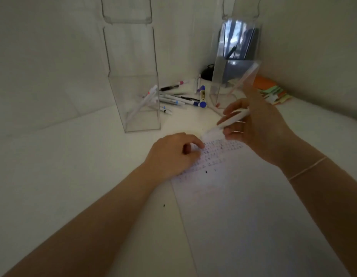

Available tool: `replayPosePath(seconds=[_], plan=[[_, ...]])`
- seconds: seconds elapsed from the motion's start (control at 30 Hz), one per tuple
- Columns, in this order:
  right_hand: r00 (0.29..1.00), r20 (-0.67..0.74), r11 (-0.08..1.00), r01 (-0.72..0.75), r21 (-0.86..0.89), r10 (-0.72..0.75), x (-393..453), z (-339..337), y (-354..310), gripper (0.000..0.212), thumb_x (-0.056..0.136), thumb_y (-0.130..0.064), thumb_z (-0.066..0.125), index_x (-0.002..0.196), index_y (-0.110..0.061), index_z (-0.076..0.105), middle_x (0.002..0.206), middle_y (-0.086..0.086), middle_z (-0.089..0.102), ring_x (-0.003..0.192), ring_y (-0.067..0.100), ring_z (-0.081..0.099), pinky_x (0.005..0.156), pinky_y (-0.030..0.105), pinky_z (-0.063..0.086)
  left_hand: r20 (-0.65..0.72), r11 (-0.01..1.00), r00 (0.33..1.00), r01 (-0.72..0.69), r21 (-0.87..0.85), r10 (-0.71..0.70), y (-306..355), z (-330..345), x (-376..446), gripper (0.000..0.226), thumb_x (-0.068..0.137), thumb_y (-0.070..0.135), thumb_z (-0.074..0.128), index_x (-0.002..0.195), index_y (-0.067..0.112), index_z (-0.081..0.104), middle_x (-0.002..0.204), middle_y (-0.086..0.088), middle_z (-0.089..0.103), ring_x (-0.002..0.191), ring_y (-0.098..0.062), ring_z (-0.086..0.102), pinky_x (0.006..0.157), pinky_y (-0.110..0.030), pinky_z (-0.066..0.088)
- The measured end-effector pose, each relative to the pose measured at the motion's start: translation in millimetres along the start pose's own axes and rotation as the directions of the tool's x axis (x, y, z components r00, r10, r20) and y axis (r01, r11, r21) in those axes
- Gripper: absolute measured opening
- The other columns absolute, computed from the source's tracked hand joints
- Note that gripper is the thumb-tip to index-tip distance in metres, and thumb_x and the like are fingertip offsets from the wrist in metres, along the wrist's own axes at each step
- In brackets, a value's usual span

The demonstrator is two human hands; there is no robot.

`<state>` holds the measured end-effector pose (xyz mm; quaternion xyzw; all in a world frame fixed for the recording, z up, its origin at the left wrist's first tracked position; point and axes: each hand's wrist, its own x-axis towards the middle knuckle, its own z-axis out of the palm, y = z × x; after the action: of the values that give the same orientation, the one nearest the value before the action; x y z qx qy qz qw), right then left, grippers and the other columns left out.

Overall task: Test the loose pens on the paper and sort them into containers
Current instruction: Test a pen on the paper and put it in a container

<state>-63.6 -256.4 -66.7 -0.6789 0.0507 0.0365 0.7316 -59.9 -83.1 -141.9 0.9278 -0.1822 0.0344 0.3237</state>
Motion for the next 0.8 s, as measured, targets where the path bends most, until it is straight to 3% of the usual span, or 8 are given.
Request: replayPosePath(seconds=[0.1,0.17,0.2,0.27,0.37,0.47,0.6,0.8], plan=[[0.989,0.146,1.000,-0.030,-0.006,0.031,-6,4,10,0.029,0.084,-0.022,0.063,0.108,-0.006,0.057,0.106,0.017,0.067,0.091,0.028,0.069,0.085,0.040,0.055,0.005,1.000,1.000,0.027,-0.009,-0.027,1,0,1,0.016,0.086,0.031,0.058,0.089,0.047,0.061,0.079,0.023,0.054,0.078,-0.001,0.052,0.072,-0.016,0.037],[0.996,0.081,0.994,0.051,-0.101,-0.043,-8,11,22,0.024,0.078,-0.008,0.069,0.097,-0.007,0.055,0.093,0.013,0.066,0.079,0.019,0.066,0.073,0.031,0.056,0.006,0.999,0.999,0.036,-0.014,-0.036,1,0,1,0.016,0.086,0.031,0.058,0.089,0.046,0.061,0.078,0.018,0.057,0.075,-0.001,0.053,0.068,-0.015,0.037],[0.996,0.016,0.986,0.088,-0.142,-0.086,-10,15,29,0.018,0.079,-0.007,0.070,0.085,-0.008,0.054,0.078,0.010,0.063,0.063,0.015,0.061,0.060,0.026,0.053,0.007,0.999,0.999,0.038,-0.022,-0.038,1,0,1,0.015,0.086,0.030,0.058,0.090,0.044,0.062,0.077,0.015,0.059,0.072,-0.001,0.054,0.066,-0.016,0.038],[0.993,-0.058,0.988,0.091,-0.126,-0.099,-12,22,44,0.027,0.086,-0.013,0.065,0.066,-0.010,0.048,0.057,0.007,0.055,0.041,0.013,0.046,0.043,0.024,0.041,0.007,0.999,0.999,0.039,-0.036,-0.039,1,0,1,0.015,0.085,0.029,0.058,0.090,0.042,0.063,0.073,0.012,0.060,0.068,-0.002,0.055,0.064,-0.020,0.040],[0.999,-0.002,0.998,0.048,-0.030,-0.048,-14,31,58,0.032,0.092,-0.012,0.055,0.060,-0.006,0.051,0.044,0.004,0.057,0.036,0.015,0.049,0.040,0.024,0.045,-0.009,0.999,0.999,0.042,-0.025,-0.043,1,1,1,0.015,0.084,0.026,0.056,0.087,0.040,0.059,0.075,0.011,0.060,0.072,-0.007,0.056,0.069,-0.026,0.046],[0.990,0.055,0.966,0.137,-0.218,-0.129,-16,35,67,0.026,0.086,-0.006,0.059,0.063,0.005,0.056,0.041,0.003,0.057,0.036,0.015,0.049,0.041,0.021,0.043,-0.034,0.998,0.998,0.053,-0.028,-0.054,0,2,2,0.013,0.083,0.023,0.056,0.091,0.032,0.062,0.078,0.009,0.062,0.075,-0.010,0.056,0.071,-0.029,0.046],[0.957,-0.021,0.877,0.257,-0.405,-0.290,-18,39,76,0.025,0.075,-0.003,0.061,0.054,0.009,0.053,0.038,0.003,0.053,0.034,0.009,0.041,0.037,0.017,0.035,-0.058,0.996,0.995,0.072,-0.050,-0.075,-2,3,4,0.017,0.080,0.016,0.055,0.089,0.026,0.065,0.069,0.009,0.059,0.069,-0.007,0.055,0.068,-0.028,0.045],[0.934,-0.018,0.815,0.302,-0.495,-0.357,-17,40,80,0.026,0.075,-0.006,0.063,0.058,0.013,0.056,0.049,0.021,0.054,0.034,0.010,0.046,0.035,0.013,0.035,-0.077,0.993,0.992,0.089,-0.073,-0.095,-2,4,5,0.015,0.080,0.015,0.056,0.085,0.026,0.064,0.068,0.010,0.055,0.066,-0.004,0.052,0.072,-0.028,0.047]])
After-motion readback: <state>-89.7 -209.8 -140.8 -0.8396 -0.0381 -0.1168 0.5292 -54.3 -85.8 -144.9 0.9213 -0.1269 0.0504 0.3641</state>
